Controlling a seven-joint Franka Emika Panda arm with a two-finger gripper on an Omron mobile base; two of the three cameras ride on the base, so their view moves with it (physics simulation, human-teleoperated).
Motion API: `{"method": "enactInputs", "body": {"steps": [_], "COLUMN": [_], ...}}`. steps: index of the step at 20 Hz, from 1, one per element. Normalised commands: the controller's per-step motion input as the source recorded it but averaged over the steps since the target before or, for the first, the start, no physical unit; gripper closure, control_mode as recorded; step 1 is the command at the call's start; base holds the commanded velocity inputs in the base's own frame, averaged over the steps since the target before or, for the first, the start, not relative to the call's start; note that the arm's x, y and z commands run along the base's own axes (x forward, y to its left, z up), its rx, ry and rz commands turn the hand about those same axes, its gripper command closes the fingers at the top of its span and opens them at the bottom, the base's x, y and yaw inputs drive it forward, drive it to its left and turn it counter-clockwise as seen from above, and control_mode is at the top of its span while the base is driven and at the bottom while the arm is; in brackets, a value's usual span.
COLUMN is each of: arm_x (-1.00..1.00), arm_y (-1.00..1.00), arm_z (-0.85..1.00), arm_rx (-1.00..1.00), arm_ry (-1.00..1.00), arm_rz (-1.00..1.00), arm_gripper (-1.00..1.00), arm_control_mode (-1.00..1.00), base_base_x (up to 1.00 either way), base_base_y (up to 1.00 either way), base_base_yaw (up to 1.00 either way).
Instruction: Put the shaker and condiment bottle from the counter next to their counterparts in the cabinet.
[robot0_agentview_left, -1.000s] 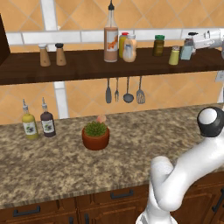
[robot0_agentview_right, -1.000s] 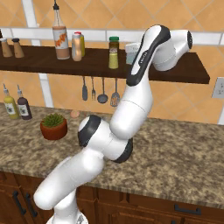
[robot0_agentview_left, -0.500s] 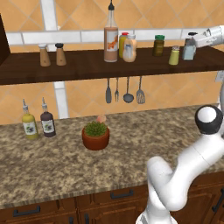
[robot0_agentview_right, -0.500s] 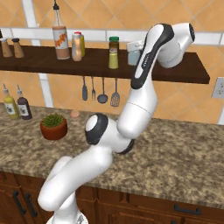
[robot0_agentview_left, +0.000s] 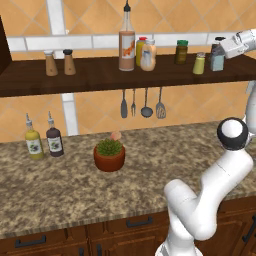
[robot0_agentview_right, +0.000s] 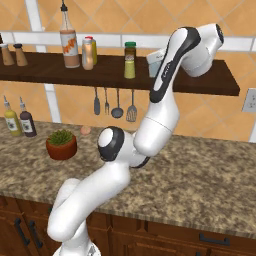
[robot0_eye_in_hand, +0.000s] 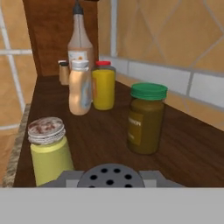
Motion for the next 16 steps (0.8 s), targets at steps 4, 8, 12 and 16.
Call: {"method": "enactInputs", "body": {"steps": [4,8,12,16], "arm_x": [0.16,0.23,0.17,0.05], "arm_y": [0.25,0.03,0.05,0.07], "arm_z": [-0.17,0.00,0.00,-0.07], "arm_rx": [-0.01,0.00,0.00,0.00], "arm_ry": [-0.09,0.00,0.00,-0.03], "arm_rz": [-0.04,-0.01,-0.02,-0.01], "arm_gripper": [1.00,1.00,1.00,1.00], "arm_control_mode": [-1.00,-1.00,-1.00,-1.00], "base_base_x": [0.00,0.00,0.00,0.00], "base_base_y": [0.00,0.00,0.00,0.00], "base_base_yaw": [0.00,0.00,0.00,0.00]}}
